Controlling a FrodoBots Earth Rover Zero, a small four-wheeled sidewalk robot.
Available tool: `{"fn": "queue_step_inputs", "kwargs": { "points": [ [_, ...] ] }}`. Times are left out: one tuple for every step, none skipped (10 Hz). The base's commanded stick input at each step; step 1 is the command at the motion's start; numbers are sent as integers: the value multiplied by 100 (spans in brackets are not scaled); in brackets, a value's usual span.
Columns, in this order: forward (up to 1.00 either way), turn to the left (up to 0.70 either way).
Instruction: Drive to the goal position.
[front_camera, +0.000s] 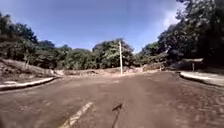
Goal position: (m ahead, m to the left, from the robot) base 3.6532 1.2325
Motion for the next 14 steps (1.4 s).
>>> {"fn": "queue_step_inputs", "kwargs": {
  "points": [
    [100,0],
    [100,0],
    [100,0],
    [100,0],
    [100,0],
    [100,0],
    [100,0],
    [100,0],
    [100,0],
    [100,0],
    [100,0],
    [100,0],
    [100,0],
    [100,0]
  ]
}}
